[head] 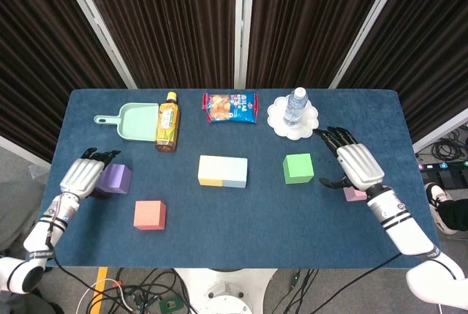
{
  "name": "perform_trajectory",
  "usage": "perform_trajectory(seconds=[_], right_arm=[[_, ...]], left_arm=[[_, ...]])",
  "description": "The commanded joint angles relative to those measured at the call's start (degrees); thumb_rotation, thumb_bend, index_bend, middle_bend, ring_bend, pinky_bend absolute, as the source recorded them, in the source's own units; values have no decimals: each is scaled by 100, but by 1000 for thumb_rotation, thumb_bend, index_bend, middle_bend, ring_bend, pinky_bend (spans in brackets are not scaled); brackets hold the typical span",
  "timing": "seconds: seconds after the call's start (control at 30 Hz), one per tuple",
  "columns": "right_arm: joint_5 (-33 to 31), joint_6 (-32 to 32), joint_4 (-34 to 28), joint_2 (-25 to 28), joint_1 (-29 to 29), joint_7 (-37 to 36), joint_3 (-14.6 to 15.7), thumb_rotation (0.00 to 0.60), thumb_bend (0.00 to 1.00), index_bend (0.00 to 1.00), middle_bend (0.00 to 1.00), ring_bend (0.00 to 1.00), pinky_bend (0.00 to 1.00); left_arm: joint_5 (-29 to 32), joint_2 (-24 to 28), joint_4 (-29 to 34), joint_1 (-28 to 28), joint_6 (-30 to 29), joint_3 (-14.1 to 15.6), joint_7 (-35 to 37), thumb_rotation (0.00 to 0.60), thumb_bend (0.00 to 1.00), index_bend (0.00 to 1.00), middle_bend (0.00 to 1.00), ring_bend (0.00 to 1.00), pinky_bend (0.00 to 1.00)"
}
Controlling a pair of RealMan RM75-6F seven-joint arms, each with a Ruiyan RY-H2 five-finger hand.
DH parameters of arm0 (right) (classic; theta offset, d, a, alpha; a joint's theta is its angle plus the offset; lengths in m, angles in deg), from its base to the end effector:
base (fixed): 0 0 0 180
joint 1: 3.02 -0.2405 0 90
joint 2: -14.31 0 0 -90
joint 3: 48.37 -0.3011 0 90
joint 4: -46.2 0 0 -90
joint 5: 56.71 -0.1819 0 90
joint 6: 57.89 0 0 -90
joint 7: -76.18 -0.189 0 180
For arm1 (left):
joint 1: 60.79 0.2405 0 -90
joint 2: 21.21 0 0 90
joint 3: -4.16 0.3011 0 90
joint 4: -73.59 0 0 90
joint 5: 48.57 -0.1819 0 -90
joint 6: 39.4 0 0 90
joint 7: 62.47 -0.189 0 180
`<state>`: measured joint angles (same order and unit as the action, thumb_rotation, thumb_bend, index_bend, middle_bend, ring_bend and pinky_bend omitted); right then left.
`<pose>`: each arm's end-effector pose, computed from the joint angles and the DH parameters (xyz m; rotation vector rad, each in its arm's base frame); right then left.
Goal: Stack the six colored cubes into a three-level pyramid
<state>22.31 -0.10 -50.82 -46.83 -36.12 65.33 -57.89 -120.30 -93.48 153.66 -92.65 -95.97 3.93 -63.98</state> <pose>-0.2104 -0.3781 0.1610 1.7417 -1.0853 1.1102 -0.3138 0.3726 0.1024 -1.7397 -1.0035 -0.6935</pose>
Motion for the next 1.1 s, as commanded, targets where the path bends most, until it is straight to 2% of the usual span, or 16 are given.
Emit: perform_trajectory(seconds=[0.03,0.27,0.4,0.53,0.67,0.8,0.97,1.1], right_arm=[[0,13,32,-13,18,-46,7,600,101,0,109,0,0],[50,72,113,-20,88,-176,51,600,101,0,109,0,0],[82,134,132,2,133,-248,56,600,101,0,109,0,0],[129,227,114,50,186,-337,48,600,101,0,109,0,0],[155,269,100,86,214,-382,46,600,101,0,109,0,0],[179,311,78,118,242,-414,42,600,101,0,109,0,0],[213,357,73,144,278,-472,49,600,101,0,109,0,0],[253,384,95,163,309,-527,69,600,101,0,109,0,0]], left_arm=[[76,-99,-128,15,70,-34,-93,600,50,126,168,196,97],[154,-314,-399,7,271,-56,-273,600,98,202,210,196,97],[140,-456,-595,-14,252,-109,-425,600,128,289,303,211,98],[115,-499,-571,-87,322,-231,-311,600,130,376,425,300,101],[61,-378,-306,-227,409,-446,-5,600,129,382,429,301,102],[94,-274,0,-442,496,-681,-58,600,129,373,426,301,103],[381,-327,351,-787,729,-932,-457,600,129,365,419,301,104],[853,-546,417,-1086,965,-1049,-947,600,128,364,417,301,104]])
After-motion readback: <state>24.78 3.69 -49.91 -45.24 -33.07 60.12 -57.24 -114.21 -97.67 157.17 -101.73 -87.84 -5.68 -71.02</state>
